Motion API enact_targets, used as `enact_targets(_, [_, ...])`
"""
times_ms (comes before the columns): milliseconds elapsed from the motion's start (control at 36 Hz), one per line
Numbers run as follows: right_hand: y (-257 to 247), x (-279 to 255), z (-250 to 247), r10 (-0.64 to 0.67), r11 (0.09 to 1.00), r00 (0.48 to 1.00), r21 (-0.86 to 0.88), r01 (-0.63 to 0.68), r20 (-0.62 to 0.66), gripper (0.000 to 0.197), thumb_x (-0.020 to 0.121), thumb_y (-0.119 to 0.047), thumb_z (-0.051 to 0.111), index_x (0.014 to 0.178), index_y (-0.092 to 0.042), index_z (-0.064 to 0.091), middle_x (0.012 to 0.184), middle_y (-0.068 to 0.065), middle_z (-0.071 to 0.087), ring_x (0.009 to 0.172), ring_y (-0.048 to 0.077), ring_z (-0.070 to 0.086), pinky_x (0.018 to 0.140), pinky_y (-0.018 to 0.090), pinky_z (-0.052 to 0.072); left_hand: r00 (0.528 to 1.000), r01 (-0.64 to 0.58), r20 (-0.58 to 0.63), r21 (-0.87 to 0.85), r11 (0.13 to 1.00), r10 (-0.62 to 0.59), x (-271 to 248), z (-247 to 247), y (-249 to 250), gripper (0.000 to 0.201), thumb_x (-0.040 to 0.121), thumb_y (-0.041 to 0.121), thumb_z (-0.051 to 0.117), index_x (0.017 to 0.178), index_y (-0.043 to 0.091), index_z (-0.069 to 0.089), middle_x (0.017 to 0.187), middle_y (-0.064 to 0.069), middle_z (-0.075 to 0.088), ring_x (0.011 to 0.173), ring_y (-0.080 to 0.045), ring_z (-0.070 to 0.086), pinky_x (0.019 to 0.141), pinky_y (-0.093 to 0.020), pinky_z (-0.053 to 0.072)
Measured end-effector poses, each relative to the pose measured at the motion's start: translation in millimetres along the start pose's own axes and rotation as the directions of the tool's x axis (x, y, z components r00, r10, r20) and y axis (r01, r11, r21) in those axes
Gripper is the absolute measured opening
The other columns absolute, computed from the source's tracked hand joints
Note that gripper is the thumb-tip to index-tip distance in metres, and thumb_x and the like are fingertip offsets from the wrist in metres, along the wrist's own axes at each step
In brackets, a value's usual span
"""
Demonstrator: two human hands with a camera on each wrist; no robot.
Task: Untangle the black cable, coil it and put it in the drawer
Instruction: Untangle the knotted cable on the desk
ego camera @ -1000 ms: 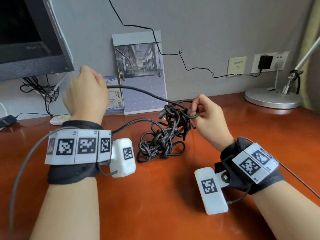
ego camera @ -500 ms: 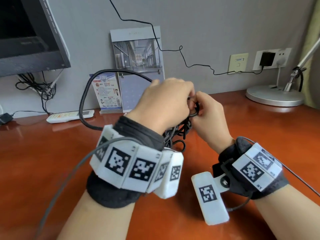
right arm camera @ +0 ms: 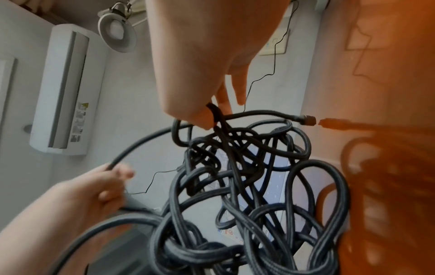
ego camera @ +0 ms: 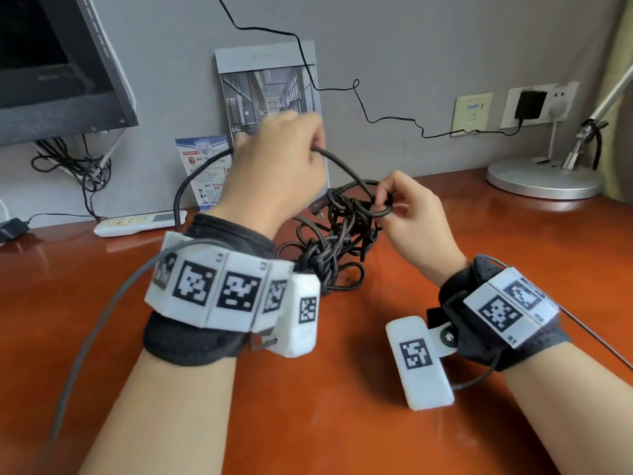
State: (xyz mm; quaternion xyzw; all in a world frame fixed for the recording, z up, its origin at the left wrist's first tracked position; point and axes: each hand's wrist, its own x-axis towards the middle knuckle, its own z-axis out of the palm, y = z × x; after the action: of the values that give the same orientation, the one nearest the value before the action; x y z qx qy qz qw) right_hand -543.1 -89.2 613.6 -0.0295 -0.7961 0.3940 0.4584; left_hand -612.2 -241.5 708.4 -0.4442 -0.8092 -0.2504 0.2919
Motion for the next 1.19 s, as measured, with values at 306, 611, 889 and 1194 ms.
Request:
enact_targets(306, [3, 1, -5, 0.04, 0.999, 0.998, 0.036, -0.039, -0.042, 0.026, 0.077, 0.008, 0.048, 0.068, -0.016, 0.043, 0.065, -0.003, 0.049, 0.059, 0.012, 0.042, 0.056, 0.024, 0.037, 0.875, 0.48, -0.078, 0.001, 0.878, -0.478, -3, -38, -44, 0.019, 0.08, 0.012, 0.045, 0.077, 0.004, 0.062, 0.071, -0.007, 0.053, 0.08, -0.031, 0.044, 0.071, -0.032, 0.032])
enact_targets(611, [-1, 1, -3, 0.051, 0.998, 0.998, 0.022, -0.052, 0.039, 0.023, 0.081, 0.01, 0.049, 0.074, -0.012, 0.047, 0.072, -0.003, 0.05, 0.064, 0.009, 0.043, 0.06, 0.017, 0.037, 0.744, 0.594, -0.12, -0.331, 0.733, -0.657, 2, -44, -79, 0.028, 0.065, 0.012, 0.044, 0.076, -0.011, 0.056, 0.072, -0.016, 0.051, 0.071, -0.021, 0.046, 0.064, -0.03, 0.036])
enact_targets(889, [2, 2, 1, 0.11, 0.988, 0.991, -0.1, -0.118, -0.082, 0.036, 0.076, 0.008, 0.049, 0.065, -0.026, 0.041, 0.075, 0.009, 0.057, 0.071, 0.032, 0.055, 0.066, 0.045, 0.051, 0.778, 0.613, 0.101, 0.096, 0.784, -0.62, -7, -36, -78, 0.023, 0.089, 0.01, 0.045, 0.102, 0.015, 0.063, 0.095, -0.009, 0.058, 0.095, -0.031, 0.049, 0.08, -0.033, 0.037])
enact_targets(1194, [-12, 1, 6, 0.015, 0.98, 0.995, -0.194, -0.035, -0.104, 0.028, 0.071, 0.009, 0.052, 0.068, -0.018, 0.047, 0.074, 0.007, 0.053, 0.066, 0.021, 0.044, 0.061, 0.018, 0.033, 0.929, 0.068, 0.349, 0.169, 0.983, -0.124, -7, 7, 30, 0.035, 0.096, 0.027, 0.036, 0.127, 0.027, 0.05, 0.136, 0.004, 0.049, 0.13, -0.019, 0.038, 0.113, -0.053, 0.016])
